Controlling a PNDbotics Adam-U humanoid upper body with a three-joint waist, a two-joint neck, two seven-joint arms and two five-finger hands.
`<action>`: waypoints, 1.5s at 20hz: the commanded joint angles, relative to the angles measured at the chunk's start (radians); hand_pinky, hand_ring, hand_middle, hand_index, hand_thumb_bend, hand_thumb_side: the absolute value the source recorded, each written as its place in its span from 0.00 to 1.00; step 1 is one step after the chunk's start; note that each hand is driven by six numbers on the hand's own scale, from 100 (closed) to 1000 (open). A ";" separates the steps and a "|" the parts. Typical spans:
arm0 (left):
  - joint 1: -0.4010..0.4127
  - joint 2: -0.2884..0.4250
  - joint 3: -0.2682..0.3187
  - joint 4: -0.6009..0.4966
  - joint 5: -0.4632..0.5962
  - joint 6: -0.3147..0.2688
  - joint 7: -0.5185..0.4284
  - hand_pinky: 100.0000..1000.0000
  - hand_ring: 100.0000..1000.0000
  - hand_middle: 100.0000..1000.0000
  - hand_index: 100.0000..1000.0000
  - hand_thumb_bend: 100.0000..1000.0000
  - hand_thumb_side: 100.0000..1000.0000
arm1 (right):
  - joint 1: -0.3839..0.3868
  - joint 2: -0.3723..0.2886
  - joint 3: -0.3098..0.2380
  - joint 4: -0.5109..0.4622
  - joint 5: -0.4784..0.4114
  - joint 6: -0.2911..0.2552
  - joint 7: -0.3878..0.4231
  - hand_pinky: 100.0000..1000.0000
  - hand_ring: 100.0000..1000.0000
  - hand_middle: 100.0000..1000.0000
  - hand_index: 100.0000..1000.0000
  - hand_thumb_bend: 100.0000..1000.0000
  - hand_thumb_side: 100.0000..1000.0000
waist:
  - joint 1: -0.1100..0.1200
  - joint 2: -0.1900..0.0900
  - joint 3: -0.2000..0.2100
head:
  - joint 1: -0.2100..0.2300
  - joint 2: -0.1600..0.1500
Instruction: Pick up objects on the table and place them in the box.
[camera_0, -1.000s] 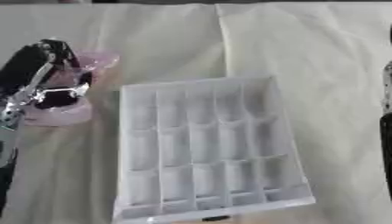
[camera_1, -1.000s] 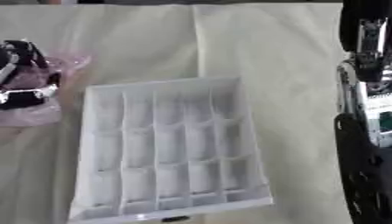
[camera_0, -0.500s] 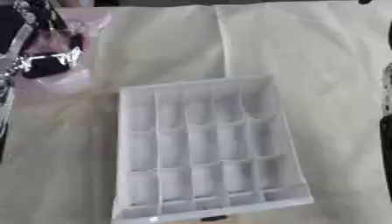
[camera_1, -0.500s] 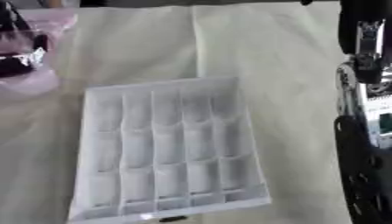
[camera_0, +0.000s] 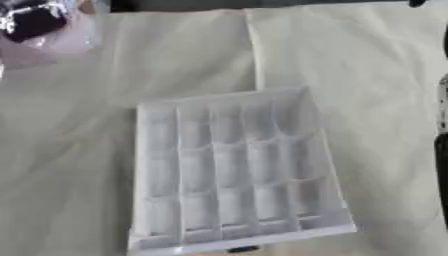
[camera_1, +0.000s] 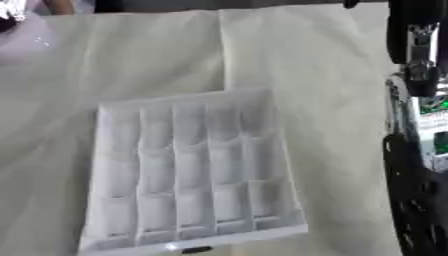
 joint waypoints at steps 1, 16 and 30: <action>-0.033 0.018 -0.049 -0.070 0.027 -0.010 -0.043 0.00 0.00 0.03 0.11 0.00 0.00 | -0.005 -0.009 -0.002 -0.023 -0.003 0.006 -0.002 0.29 0.57 0.77 0.55 0.00 0.60 | 0.002 -0.025 -0.003 | 0.000 -0.003; -0.117 -0.076 -0.255 -0.113 0.185 -0.028 -0.284 0.00 0.01 0.06 0.14 0.00 0.05 | -0.006 -0.002 0.000 -0.027 -0.004 0.013 0.001 0.29 0.58 0.77 0.55 0.00 0.61 | 0.008 -0.030 -0.024 | 0.000 -0.003; -0.111 0.053 -0.396 -0.104 0.924 0.182 -0.636 0.00 0.02 0.07 0.15 0.00 0.26 | -0.010 -0.004 0.009 -0.020 -0.006 0.008 0.011 0.29 0.58 0.77 0.56 0.00 0.60 | 0.015 -0.036 -0.025 | -0.009 -0.003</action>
